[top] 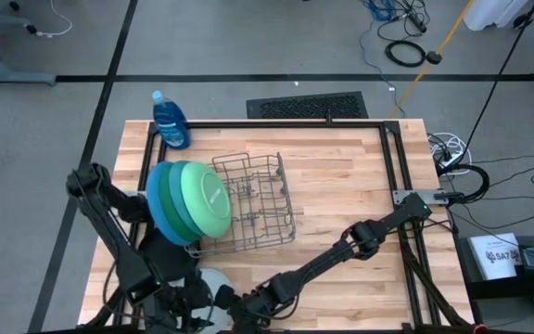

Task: Sort dishes
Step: Put the gray plate into the gray dish rack

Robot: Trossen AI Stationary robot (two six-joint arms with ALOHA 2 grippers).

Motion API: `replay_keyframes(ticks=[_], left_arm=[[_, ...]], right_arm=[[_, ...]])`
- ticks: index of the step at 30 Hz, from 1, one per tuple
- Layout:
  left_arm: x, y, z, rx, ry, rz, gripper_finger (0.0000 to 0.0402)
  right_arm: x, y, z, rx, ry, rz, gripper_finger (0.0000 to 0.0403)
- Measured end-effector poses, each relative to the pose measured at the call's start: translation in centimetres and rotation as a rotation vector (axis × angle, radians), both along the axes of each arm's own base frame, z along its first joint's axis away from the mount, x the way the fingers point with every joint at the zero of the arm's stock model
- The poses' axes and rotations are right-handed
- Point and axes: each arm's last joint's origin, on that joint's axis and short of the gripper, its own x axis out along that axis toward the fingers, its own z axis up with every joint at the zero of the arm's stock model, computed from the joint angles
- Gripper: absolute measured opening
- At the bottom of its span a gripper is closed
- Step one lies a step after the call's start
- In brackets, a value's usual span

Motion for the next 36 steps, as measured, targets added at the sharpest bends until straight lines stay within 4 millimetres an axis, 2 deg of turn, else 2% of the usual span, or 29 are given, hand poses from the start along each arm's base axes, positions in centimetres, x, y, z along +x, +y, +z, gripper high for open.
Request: replay_keyframes(ticks=[9, 16, 20, 23, 27, 30, 36], left_arm=[[-1.0, 1.8, 3.8, 0.105, -0.217, -0.014, 0.023], [-2.3, 3.5, 7.2, 0.219, -0.408, 0.005, 0.0231], [-3.1, 4.1, 8.3, 0.299, -0.486, 0.065, 0.0231], [-3.7, 4.0, 8.5, 0.354, -0.525, 0.105, 0.0231], [-4.5, 3.8, 8.7, 0.427, -0.572, 0.152, 0.0231], [-5.1, 3.5, 9.2, 0.449, -0.617, 0.193, 0.0231], [-6.6, 2.9, 10.8, 0.542, -0.717, 0.342, 0.0231]], right_arm=[[-0.8, 0.0, 3.7, 0.056, -0.004, -0.041, 0.0003], [-1.8, -0.4, 5.6, 0.077, 0.065, -0.069, 0.0003], [-2.1, -0.9, 7.0, 0.094, 0.08, -0.119, 0.0003], [-2.5, -1.6, 9.3, 0.137, 0.075, -0.154, 0.0003], [-3.4, -3.1, 13.9, 0.201, 0.026, -0.186, 0.0003], [-4.0, -4.6, 16.6, 0.234, 0.004, -0.213, 0.0003], [-5.5, -8.3, 20.3, 0.378, 0.157, -0.106, 0.0003]])
